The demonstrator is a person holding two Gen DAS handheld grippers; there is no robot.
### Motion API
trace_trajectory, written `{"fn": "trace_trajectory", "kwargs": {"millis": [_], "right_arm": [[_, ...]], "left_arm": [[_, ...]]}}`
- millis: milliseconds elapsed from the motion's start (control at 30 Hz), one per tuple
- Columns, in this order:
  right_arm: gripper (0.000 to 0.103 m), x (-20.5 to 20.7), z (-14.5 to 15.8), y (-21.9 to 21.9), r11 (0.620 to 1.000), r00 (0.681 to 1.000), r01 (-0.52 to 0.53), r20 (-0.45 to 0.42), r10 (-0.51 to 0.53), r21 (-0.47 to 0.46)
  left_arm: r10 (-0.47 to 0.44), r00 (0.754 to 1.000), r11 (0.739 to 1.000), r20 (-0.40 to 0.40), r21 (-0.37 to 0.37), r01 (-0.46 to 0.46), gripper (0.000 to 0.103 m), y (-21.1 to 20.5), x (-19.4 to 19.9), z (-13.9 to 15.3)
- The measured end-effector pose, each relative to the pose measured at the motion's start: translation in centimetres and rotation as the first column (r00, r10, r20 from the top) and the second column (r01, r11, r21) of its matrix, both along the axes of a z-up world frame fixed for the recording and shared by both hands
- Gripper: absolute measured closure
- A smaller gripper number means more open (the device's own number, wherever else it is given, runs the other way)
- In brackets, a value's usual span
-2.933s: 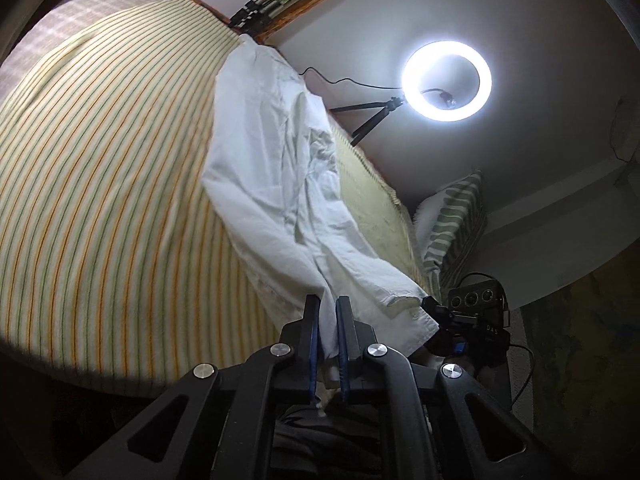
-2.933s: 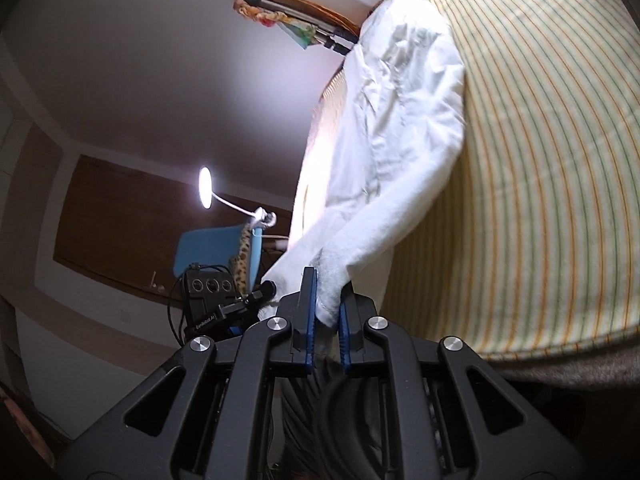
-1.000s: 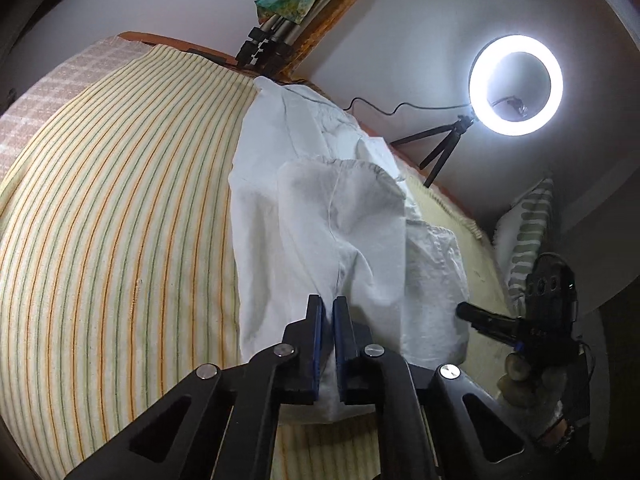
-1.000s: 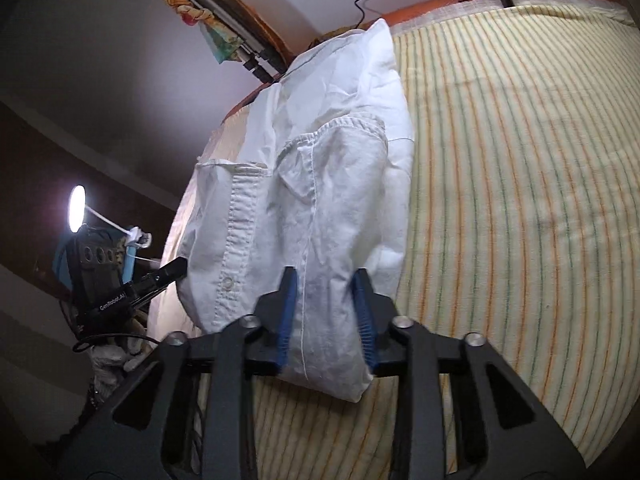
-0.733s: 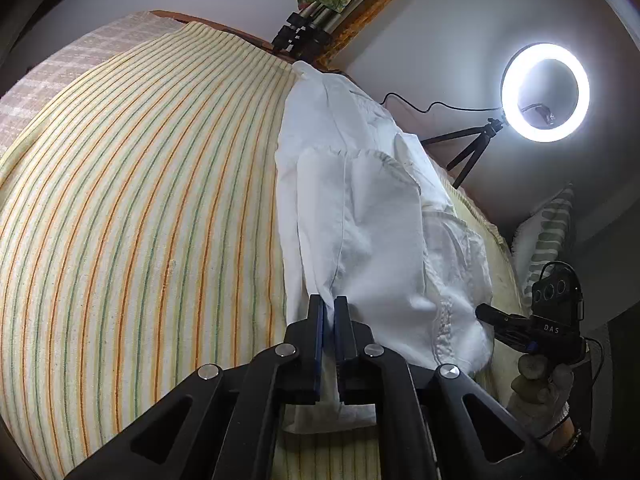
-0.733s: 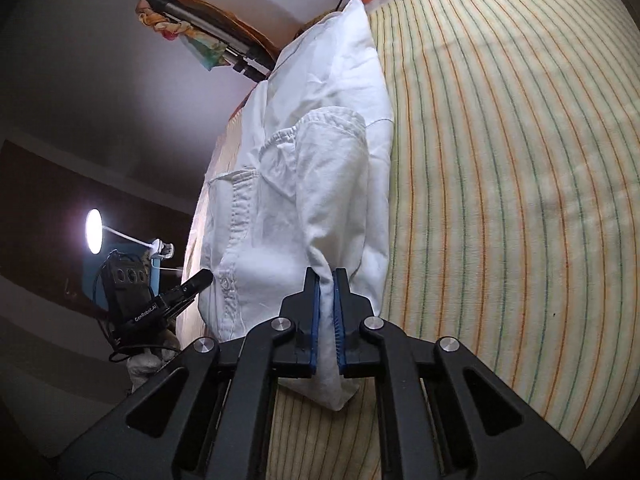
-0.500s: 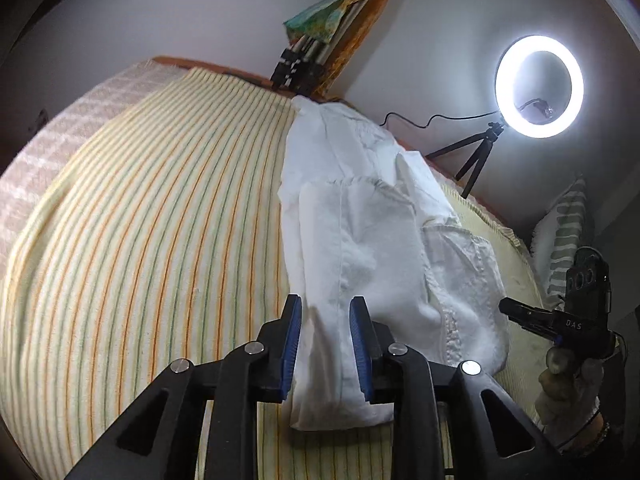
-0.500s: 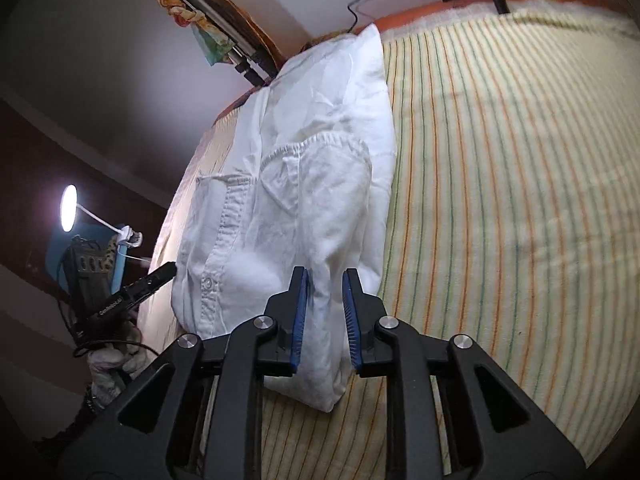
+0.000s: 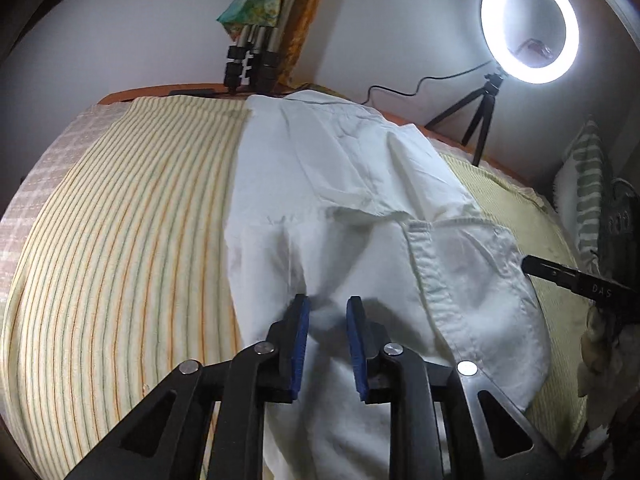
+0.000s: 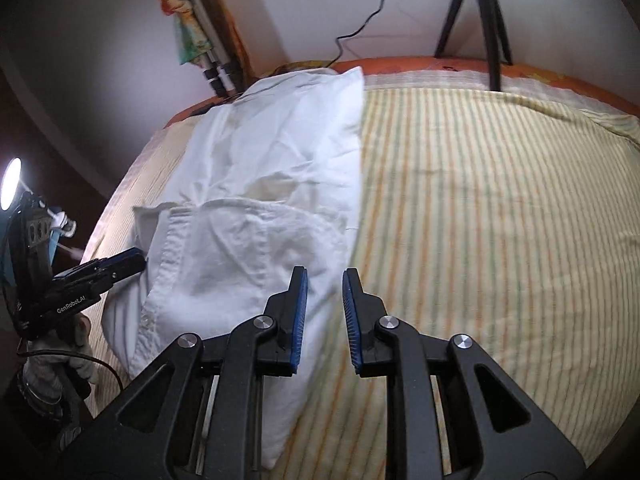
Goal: Fold small clothes
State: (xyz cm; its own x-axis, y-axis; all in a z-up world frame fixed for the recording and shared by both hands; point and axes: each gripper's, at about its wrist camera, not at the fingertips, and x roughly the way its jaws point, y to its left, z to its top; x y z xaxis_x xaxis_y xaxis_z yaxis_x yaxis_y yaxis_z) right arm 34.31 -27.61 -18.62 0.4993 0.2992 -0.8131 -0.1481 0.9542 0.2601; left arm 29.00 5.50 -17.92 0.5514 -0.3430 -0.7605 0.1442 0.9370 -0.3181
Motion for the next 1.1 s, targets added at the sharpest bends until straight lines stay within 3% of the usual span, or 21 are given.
{"fn": "trace_trajectory", "kwargs": {"millis": [100, 167, 267, 333, 467, 500, 600, 700, 800, 1067, 1100], "right_arm": [[0.083, -1.1, 1.4, -0.5, 1.0, 0.997, -0.006, 0.081, 0.006, 0.003], [0.083, -2.0, 2.3, 0.2, 0.996, 0.989, -0.072, 0.131, 0.065, 0.049], [0.083, -2.2, 2.1, 3.2, 0.978, 0.969, -0.208, 0.142, 0.203, 0.021], [0.083, -1.6, 1.0, 4.8, 0.969, 0.963, -0.245, 0.113, 0.246, -0.027], [0.084, 1.4, -2.0, 5.0, 0.978, 0.98, -0.195, 0.031, 0.198, -0.076], [0.089, 1.9, -2.5, 4.6, 0.981, 0.983, -0.177, 0.022, 0.18, -0.084], [0.089, 2.7, -2.2, 3.5, 0.987, 0.988, -0.153, 0.023, 0.154, -0.039], [0.083, 2.5, -0.8, 2.5, 0.988, 0.987, -0.15, 0.062, 0.151, -0.021], [0.077, 3.5, 0.2, 1.4, 0.99, 0.987, -0.14, 0.079, 0.138, 0.025], [0.075, 7.5, 1.5, 1.1, 0.979, 0.986, -0.153, 0.089, 0.142, 0.133], [0.069, 8.0, 1.6, 1.4, 0.978, 0.985, -0.161, 0.086, 0.151, 0.133]], "left_arm": [[0.009, 0.999, 1.0, 0.047, 0.0, -0.009, 0.083, 0.3, -0.3, 1.1], [-0.009, 0.996, 1.0, 0.089, -0.02, 0.011, 0.079, 0.2, -0.8, 2.0], [-0.075, 0.99, 0.997, 0.12, 0.043, 0.07, 0.077, -1.3, -0.8, 2.5], [-0.079, 0.992, 0.993, 0.102, 0.098, 0.069, 0.077, -1.8, 0.2, 1.7], [-0.021, 0.999, 0.995, 0.048, 0.097, 0.016, 0.078, 0.1, 2.4, -0.4], [-0.003, 0.999, 0.996, 0.044, 0.087, -0.001, 0.081, 0.9, 2.8, -0.6], [0.072, 0.995, 0.99, 0.067, 0.113, -0.08, 0.08, 3.5, 3.5, 0.3], [0.104, 0.991, 0.988, 0.08, 0.102, -0.112, 0.078, 5.7, 4.0, 1.3], [0.091, 0.992, 0.993, 0.089, 0.067, -0.097, 0.073, 7.0, 4.8, 2.3], [-0.037, 0.994, 0.999, 0.108, -0.012, 0.038, 0.063, 5.3, 7.5, 4.5], [-0.046, 0.994, 0.999, 0.1, -0.02, 0.048, 0.056, 5.1, 8.0, 4.5]]}}
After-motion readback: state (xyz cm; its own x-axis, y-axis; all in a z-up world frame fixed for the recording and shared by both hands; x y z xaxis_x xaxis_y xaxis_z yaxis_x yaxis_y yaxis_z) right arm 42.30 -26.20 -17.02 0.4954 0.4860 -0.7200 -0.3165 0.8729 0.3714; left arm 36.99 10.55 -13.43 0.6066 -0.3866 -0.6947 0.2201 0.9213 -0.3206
